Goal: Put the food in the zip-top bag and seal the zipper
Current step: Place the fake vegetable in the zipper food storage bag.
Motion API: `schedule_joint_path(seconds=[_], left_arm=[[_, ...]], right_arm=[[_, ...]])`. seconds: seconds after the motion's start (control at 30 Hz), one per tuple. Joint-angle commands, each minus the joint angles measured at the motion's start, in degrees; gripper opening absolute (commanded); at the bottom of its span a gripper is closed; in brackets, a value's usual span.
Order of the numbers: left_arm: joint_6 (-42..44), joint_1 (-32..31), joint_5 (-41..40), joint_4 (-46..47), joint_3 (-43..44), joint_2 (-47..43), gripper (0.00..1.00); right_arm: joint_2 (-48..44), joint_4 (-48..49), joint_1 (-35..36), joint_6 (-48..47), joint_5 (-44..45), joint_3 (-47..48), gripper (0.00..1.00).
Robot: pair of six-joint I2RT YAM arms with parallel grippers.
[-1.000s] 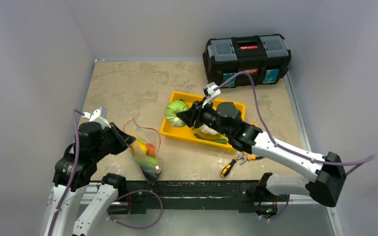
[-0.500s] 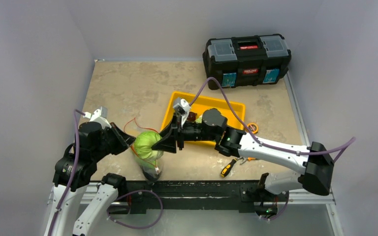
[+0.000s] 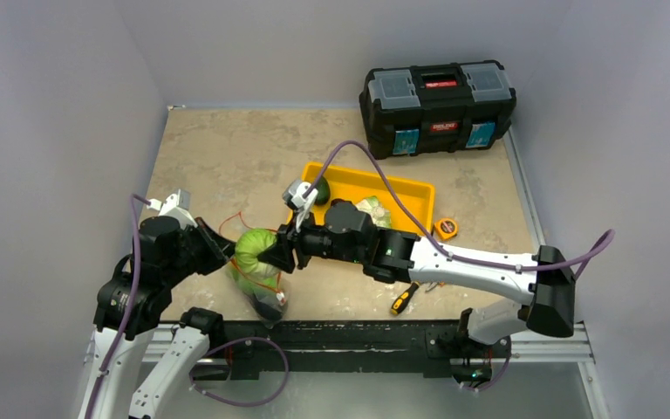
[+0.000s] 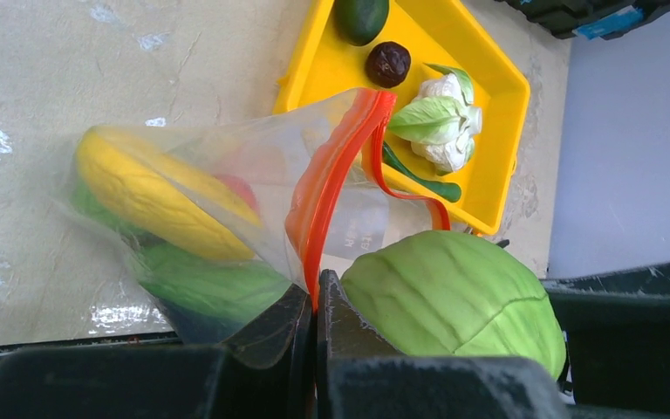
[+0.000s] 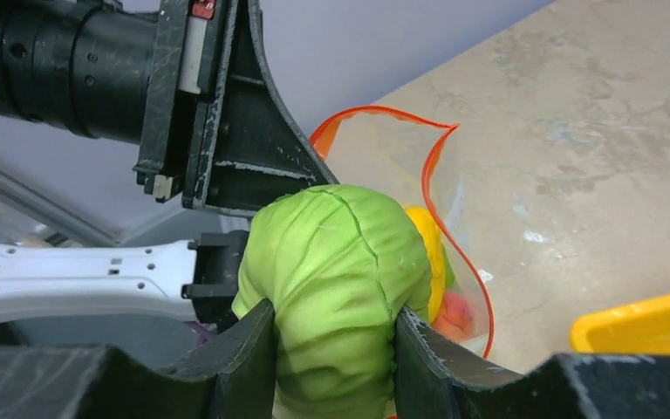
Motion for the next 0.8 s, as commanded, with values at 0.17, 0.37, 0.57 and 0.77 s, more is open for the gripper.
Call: schedule_joint_path(seconds=[0.17, 0.37, 0.57, 0.77], left_arm=[[0.8, -0.1, 2.4, 2.1, 1.6, 0.6, 0.0], [0.6, -0.1, 2.9, 2.3, 1.8, 0.7, 0.0], [0.8, -0.1, 2.9, 2.3, 2.0, 1.1, 0.0], [0.5, -0.1, 3.4, 3.0, 1.8, 1.6, 0.0]], right_arm=[[2.7, -7.9, 7.2, -10.6, 24.0, 7.4, 0.0], [5.5, -12.5, 8.8, -14.6, 32.3, 9.3, 0.0], [6.1, -15.0, 9.6, -16.4, 38.8, 9.5, 0.0], [6.8, -13.4, 10.3, -16.3, 34.9, 11.4, 0.1]])
